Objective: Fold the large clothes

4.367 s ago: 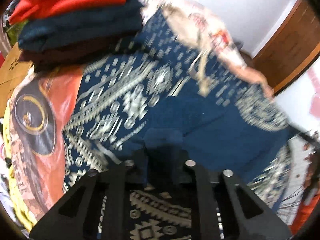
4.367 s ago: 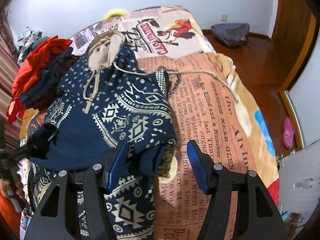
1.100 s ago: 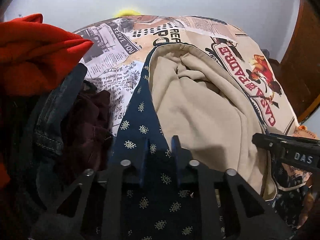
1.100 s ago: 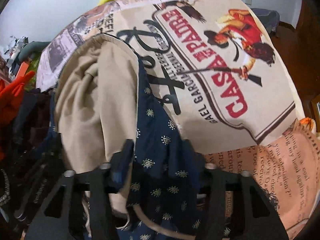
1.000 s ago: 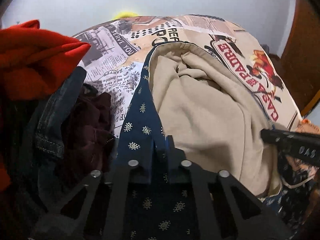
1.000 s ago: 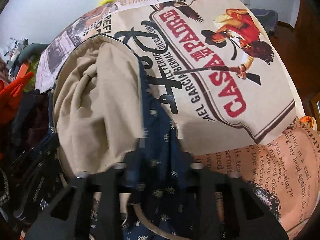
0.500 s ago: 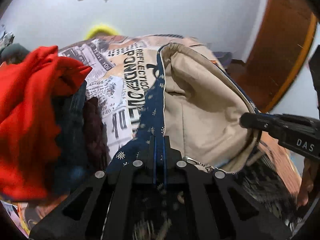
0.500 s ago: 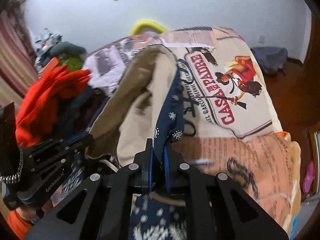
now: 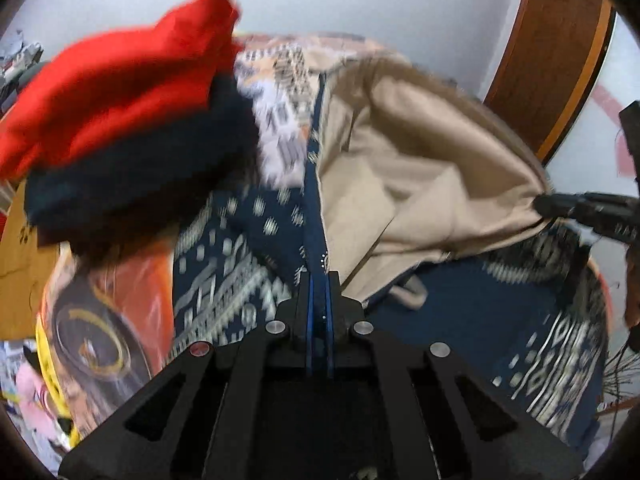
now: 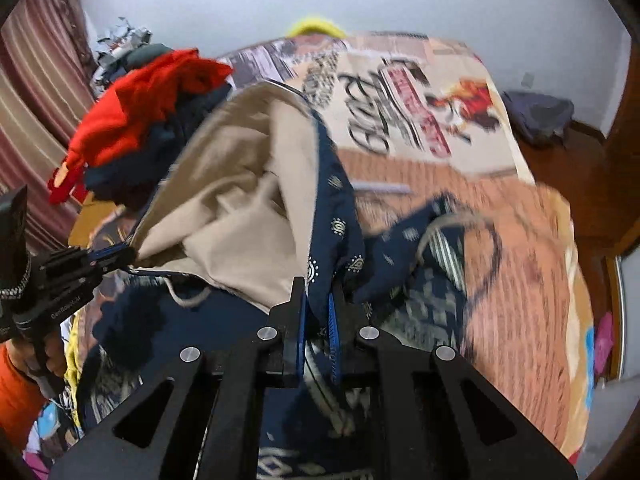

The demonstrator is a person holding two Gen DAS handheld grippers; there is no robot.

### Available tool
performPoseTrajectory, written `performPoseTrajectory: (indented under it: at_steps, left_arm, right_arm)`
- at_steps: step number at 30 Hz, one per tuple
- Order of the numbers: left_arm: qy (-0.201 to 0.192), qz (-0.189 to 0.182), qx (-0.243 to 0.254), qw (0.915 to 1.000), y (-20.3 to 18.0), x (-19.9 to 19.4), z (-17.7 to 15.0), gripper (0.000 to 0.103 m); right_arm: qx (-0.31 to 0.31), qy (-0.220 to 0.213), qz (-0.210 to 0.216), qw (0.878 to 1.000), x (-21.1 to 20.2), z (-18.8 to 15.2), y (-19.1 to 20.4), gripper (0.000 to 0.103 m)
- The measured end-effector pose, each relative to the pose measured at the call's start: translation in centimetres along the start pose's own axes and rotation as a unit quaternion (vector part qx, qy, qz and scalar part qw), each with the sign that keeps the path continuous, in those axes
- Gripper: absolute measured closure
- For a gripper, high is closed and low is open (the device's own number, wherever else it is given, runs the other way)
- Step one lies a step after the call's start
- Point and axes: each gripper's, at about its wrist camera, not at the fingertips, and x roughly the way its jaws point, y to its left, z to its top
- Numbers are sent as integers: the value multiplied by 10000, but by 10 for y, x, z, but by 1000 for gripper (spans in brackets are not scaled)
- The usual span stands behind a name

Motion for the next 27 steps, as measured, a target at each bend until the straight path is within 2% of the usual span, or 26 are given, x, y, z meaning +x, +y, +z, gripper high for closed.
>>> performPoseTrajectory:
  at_steps: [3, 5, 9, 11, 14, 15, 16, 17, 18, 19, 21, 27]
  left_arm:
    - [367, -113, -185, 9991, 5, 16, -13, 99]
    - [467, -32, -75, 9989, 5, 23, -17, 99]
    - [433, 31, 103, 9990, -1, 17, -12, 99]
    - [349, 42, 200, 9992, -4, 8, -6, 93]
    - [155, -8, 242, 9996, -5, -3, 6, 87]
    - [88, -24, 223, 9997, -3, -6, 12, 84]
    - [34, -41, 199, 9998, -2, -8, 13, 77]
    - [-55, -67, 151, 9998, 0, -10, 19, 69]
    - [-132, -87, 110, 9998, 2, -12, 23, 66]
    - [-190, -91, 78, 9997, 3, -11, 29, 62]
    - [-262, -58, 53, 9996, 6, -7, 41, 60]
    - [-251, -85, -21, 9996, 12, 20, 68, 60]
  right_arm:
    - [95, 129, -120, 9998, 7, -13, -6, 93]
    - [118, 151, -201, 9996, 10, -18, -7, 93]
    - [-161, 210, -371, 9990, 4, -24, 6, 92]
    - [-373, 191, -471, 9980, -2, -22, 14, 92]
    - [-506, 71, -393, 9979, -12, -12, 21, 90]
    - [-447, 24, -436, 9980, -14, -11, 22, 85]
    - [-402, -61, -373, 9985, -17, -7, 22, 81]
    - [-360, -128, -319, 9988, -18, -4, 22, 69]
    - [-310, -223, -260, 9989, -20, 1, 22, 57]
    - [-260, -337, -239, 9988, -21, 5, 21, 54]
    - [-190, -465, -217, 9985, -21, 11, 22, 52]
    - [-136, -406, -176, 9989, 1, 37, 13, 52]
